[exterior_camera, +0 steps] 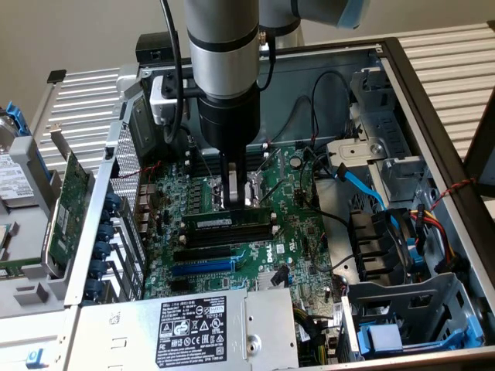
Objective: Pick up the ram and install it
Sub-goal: 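Insert the ram into the slot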
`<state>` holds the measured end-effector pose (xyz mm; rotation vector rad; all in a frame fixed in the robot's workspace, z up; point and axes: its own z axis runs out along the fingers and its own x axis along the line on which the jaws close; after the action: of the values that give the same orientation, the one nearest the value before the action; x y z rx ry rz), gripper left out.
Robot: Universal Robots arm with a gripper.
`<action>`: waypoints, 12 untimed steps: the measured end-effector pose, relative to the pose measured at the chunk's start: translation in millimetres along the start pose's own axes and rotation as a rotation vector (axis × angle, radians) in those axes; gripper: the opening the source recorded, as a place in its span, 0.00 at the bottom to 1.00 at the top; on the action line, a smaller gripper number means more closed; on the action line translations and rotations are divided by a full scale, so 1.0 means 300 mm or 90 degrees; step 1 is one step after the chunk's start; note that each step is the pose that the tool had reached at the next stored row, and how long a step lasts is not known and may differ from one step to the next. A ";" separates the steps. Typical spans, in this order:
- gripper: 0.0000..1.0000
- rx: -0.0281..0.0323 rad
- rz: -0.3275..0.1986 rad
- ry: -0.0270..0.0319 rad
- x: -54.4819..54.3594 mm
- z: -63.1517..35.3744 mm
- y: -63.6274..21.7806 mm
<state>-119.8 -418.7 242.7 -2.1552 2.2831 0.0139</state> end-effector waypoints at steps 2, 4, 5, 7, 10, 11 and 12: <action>0.12 0.0002 0.000 0.0000 0.000 0.002 0.000; 0.12 0.0001 0.000 0.0002 0.001 0.004 0.001; 0.12 0.0001 0.000 0.0002 0.001 0.004 0.001; 0.12 0.0002 0.000 0.0001 0.001 0.006 0.001; 0.12 0.0002 0.000 0.0001 0.001 0.008 0.000; 0.12 0.0003 0.000 0.0000 0.001 0.008 0.000; 0.12 0.0003 0.000 0.0000 0.003 0.008 0.000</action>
<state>-119.9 -419.7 240.2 -2.1551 2.2828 0.0133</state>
